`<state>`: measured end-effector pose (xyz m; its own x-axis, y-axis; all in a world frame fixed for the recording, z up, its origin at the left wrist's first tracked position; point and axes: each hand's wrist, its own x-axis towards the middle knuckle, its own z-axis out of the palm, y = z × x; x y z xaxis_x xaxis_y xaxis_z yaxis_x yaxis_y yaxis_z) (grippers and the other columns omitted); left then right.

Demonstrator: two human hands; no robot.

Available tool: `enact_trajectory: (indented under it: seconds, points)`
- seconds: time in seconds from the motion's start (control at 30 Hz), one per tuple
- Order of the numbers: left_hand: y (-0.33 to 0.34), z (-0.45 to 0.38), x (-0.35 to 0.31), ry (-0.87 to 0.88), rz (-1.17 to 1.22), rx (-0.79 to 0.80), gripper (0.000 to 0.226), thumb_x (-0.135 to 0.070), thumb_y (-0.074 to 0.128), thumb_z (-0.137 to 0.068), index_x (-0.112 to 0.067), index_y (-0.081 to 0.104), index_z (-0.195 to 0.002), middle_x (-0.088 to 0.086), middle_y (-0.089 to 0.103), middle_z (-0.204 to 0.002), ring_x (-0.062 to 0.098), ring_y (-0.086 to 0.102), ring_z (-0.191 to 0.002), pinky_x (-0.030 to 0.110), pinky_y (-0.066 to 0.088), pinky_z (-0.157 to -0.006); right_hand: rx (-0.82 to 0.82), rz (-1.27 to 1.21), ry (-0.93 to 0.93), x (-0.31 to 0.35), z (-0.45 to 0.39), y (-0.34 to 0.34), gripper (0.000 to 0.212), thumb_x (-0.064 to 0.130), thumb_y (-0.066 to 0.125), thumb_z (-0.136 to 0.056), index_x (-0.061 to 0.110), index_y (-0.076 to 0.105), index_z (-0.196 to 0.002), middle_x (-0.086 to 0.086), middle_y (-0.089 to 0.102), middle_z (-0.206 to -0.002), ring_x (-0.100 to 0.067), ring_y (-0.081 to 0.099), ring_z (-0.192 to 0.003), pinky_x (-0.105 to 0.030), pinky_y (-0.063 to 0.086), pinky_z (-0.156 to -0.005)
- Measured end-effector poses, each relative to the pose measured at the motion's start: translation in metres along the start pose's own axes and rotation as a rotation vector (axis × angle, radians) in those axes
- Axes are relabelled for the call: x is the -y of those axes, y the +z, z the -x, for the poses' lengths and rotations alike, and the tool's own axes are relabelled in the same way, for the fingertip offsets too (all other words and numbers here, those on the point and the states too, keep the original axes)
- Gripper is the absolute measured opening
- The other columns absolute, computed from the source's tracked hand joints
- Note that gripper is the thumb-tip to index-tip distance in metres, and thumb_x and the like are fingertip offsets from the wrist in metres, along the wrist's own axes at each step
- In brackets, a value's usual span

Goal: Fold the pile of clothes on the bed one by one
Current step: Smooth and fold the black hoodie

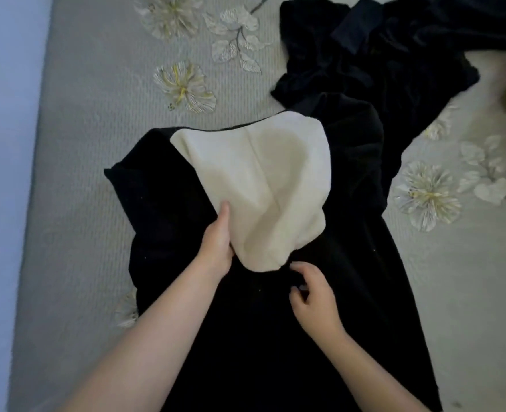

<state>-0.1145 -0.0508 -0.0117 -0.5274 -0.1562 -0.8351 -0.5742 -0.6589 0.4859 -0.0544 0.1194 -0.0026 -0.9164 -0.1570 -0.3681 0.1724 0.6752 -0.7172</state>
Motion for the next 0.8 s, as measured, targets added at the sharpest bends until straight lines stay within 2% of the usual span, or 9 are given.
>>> enact_trajectory:
  seconds: [0.07, 0.13, 0.23, 0.3, 0.33, 0.43, 0.53, 0.7, 0.8]
  points:
    - [0.004, 0.002, 0.002, -0.022, 0.076, 0.051, 0.027, -0.039, 0.046, -0.091, -0.016, 0.06, -0.098, 0.0, 0.066, -0.1, 0.015, 0.062, -0.091, 0.03, 0.049, -0.075, -0.127, -0.378, 0.3, 0.005, -0.01, -0.013, 0.03, -0.006, 0.046, -0.087, 0.014, 0.056, -0.106, 0.001, 0.06, -0.104, -0.016, 0.056, -0.103, -0.008, 0.043, -0.075]
    - [0.012, 0.003, 0.001, 0.043, 0.006, 0.026, 0.017, -0.026, 0.055, -0.09, -0.012, 0.061, -0.099, 0.001, 0.066, -0.101, 0.016, 0.063, -0.086, 0.03, 0.05, -0.073, -0.21, -0.681, 0.47, 0.014, -0.033, -0.034, 0.014, 0.016, 0.042, -0.095, 0.021, 0.054, -0.101, 0.002, 0.061, -0.103, -0.014, 0.057, -0.102, -0.021, 0.047, -0.071]
    - [0.015, 0.013, 0.008, 0.085, -0.086, -0.055, 0.022, -0.01, 0.062, -0.085, -0.01, 0.058, -0.106, 0.006, 0.063, -0.105, 0.022, 0.061, -0.093, 0.037, 0.049, -0.084, -0.088, -0.605, 0.433, 0.034, -0.073, -0.057, 0.028, 0.049, 0.044, -0.089, 0.025, 0.059, -0.088, -0.004, 0.062, -0.108, -0.011, 0.058, -0.095, -0.033, 0.052, -0.074]
    - [0.01, 0.023, 0.014, 0.12, -0.194, -0.095, 0.029, -0.006, 0.065, -0.081, -0.012, 0.057, -0.109, 0.005, 0.063, -0.107, 0.022, 0.06, -0.099, 0.038, 0.048, -0.088, -0.002, -0.468, 0.466, 0.052, -0.095, -0.062, 0.048, 0.056, 0.052, -0.081, 0.012, 0.062, -0.095, -0.008, 0.06, -0.105, -0.019, 0.058, -0.095, -0.039, 0.051, -0.081]
    - [0.008, 0.028, 0.017, 0.134, -0.248, -0.104, 0.03, -0.006, 0.067, -0.08, -0.014, 0.057, -0.107, 0.003, 0.063, -0.106, 0.021, 0.06, -0.098, 0.037, 0.048, -0.088, 0.034, -0.427, 0.512, 0.06, -0.104, -0.062, 0.05, 0.052, 0.058, -0.079, 0.005, 0.061, -0.097, -0.01, 0.061, -0.104, -0.023, 0.06, -0.093, -0.039, 0.052, -0.081]
    - [0.0, 0.042, 0.019, 0.149, -0.289, -0.149, 0.022, -0.005, 0.066, -0.08, -0.015, 0.058, -0.099, 0.003, 0.064, -0.102, 0.019, 0.061, -0.093, 0.035, 0.049, -0.084, 0.088, -0.451, 0.638, 0.076, -0.113, -0.062, 0.021, 0.017, 0.064, -0.082, 0.004, 0.057, -0.097, -0.013, 0.062, -0.107, -0.029, 0.059, -0.095, -0.041, 0.053, -0.081]
    - [0.0, 0.055, -0.004, 0.238, -0.176, -0.144, 0.014, -0.005, 0.06, -0.085, -0.014, 0.058, -0.096, 0.0, 0.064, -0.095, 0.012, 0.062, -0.082, 0.03, 0.051, -0.074, 0.053, -0.867, 0.537, 0.086, -0.114, -0.072, 0.005, 0.003, 0.056, -0.086, 0.004, 0.058, -0.09, -0.015, 0.062, -0.104, -0.03, 0.06, -0.095, -0.041, 0.051, -0.083]
    - [0.002, 0.077, -0.072, 0.684, 0.078, -0.001, 0.037, 0.015, 0.046, -0.083, -0.02, 0.058, -0.076, -0.013, 0.068, -0.071, 0.004, 0.063, -0.074, 0.022, 0.051, -0.074, 0.288, -1.357, 0.087, 0.109, -0.11, -0.087, 0.036, -0.015, 0.029, -0.083, 0.005, 0.056, -0.097, -0.005, 0.068, -0.084, -0.018, 0.065, -0.079, -0.029, 0.055, -0.072]
    - [0.0, 0.072, -0.063, 0.605, 0.16, -0.033, 0.048, 0.022, 0.04, -0.079, -0.019, 0.058, -0.062, -0.01, 0.066, -0.062, 0.01, 0.06, -0.072, 0.026, 0.048, -0.073, 0.25, -1.35, 0.157, 0.091, -0.103, -0.074, 0.043, -0.019, 0.025, -0.08, 0.008, 0.055, -0.095, -0.005, 0.067, -0.082, -0.02, 0.064, -0.077, -0.031, 0.053, -0.07]
